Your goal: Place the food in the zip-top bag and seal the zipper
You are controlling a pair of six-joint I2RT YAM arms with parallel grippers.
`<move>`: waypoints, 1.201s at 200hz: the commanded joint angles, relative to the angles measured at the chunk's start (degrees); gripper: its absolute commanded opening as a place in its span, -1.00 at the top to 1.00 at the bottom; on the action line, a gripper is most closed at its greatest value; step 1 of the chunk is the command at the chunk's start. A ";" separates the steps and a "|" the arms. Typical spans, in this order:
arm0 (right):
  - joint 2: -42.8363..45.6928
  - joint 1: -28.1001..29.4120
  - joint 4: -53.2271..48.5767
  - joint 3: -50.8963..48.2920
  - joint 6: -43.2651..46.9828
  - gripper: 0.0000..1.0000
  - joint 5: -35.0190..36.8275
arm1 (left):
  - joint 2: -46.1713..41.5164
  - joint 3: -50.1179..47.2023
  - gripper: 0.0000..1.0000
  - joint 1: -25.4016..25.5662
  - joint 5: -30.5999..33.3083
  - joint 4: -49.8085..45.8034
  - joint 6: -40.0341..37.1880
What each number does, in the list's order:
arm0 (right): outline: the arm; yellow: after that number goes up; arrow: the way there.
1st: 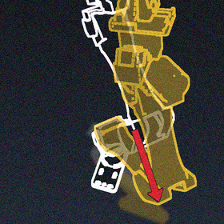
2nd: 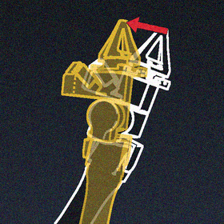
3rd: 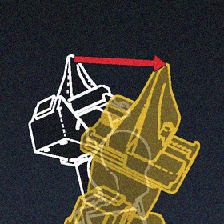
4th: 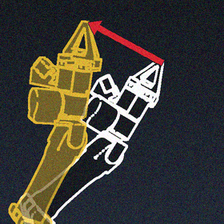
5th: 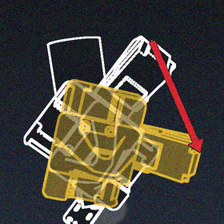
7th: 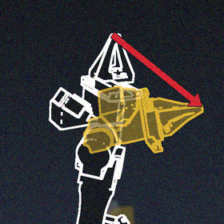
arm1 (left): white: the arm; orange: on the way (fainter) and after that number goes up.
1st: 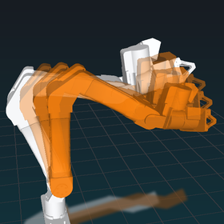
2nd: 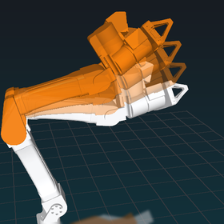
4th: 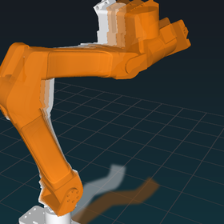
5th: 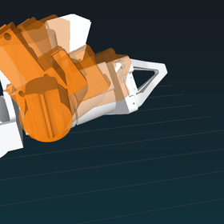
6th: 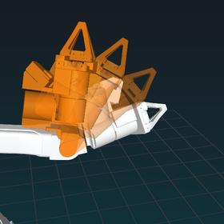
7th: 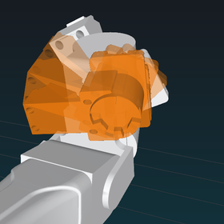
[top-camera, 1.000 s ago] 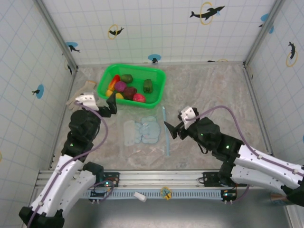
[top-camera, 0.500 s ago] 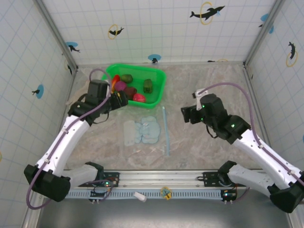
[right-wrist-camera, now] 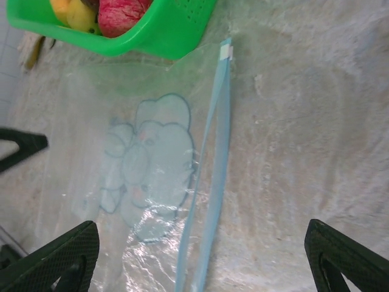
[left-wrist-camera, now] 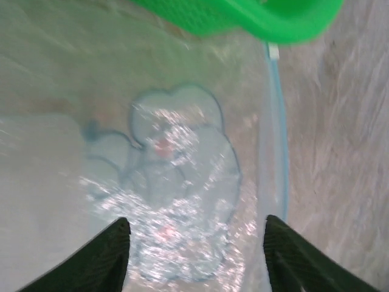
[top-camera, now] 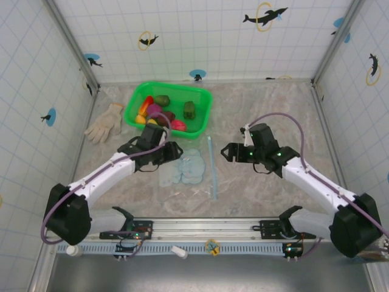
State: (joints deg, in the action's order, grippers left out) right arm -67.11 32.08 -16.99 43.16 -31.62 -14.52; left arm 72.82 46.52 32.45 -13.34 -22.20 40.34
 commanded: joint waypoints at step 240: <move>-41.65 -4.22 32.40 11.33 -21.13 0.74 -28.41 | 12.60 -0.67 1.00 2.02 12.88 -0.27 -20.63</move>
State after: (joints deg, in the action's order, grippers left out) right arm -110.61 27.29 10.35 56.55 -50.11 -41.21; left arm 84.73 42.94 34.46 -2.72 -22.70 22.39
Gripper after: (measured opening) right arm 0.204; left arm 0.042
